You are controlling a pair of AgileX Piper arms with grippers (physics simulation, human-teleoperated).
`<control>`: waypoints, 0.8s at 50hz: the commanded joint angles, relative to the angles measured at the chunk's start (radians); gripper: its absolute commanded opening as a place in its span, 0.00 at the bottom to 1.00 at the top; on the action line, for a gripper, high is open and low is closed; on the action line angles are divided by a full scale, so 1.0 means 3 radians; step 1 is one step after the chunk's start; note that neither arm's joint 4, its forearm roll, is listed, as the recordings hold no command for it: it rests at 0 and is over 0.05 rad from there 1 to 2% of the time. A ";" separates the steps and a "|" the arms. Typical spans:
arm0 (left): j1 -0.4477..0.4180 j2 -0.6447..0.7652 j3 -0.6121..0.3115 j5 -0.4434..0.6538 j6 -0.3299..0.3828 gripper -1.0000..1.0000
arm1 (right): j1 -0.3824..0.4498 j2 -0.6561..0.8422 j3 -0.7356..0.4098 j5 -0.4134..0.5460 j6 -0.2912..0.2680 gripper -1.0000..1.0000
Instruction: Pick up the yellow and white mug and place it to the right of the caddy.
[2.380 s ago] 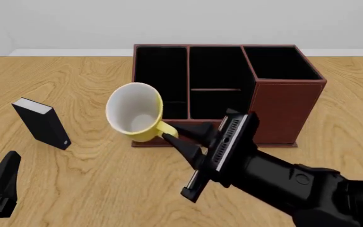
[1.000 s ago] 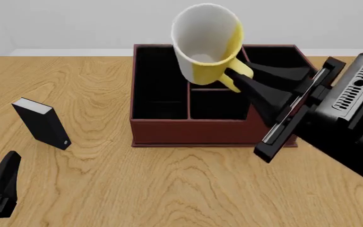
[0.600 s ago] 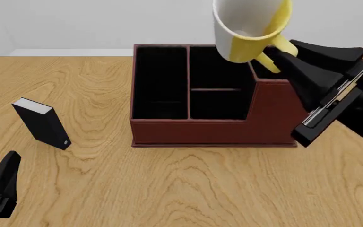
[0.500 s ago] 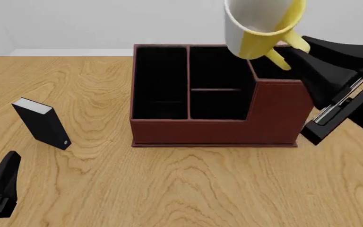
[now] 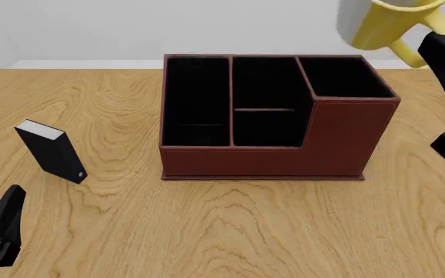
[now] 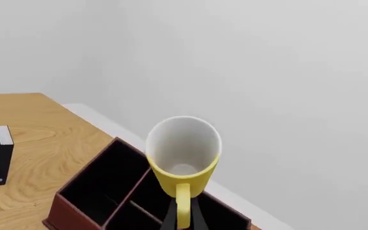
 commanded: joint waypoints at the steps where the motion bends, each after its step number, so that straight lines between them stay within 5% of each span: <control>1: 0.0000 0.0000 0.0000 0.0000 0.0000 1.00 | -0.0203 -0.0137 -0.0071 0.0123 0.0063 0.00; 40: 0.0000 0.0000 0.0000 0.0000 0.0000 1.00 | -0.0923 -0.0149 -0.0113 0.0193 0.0239 0.00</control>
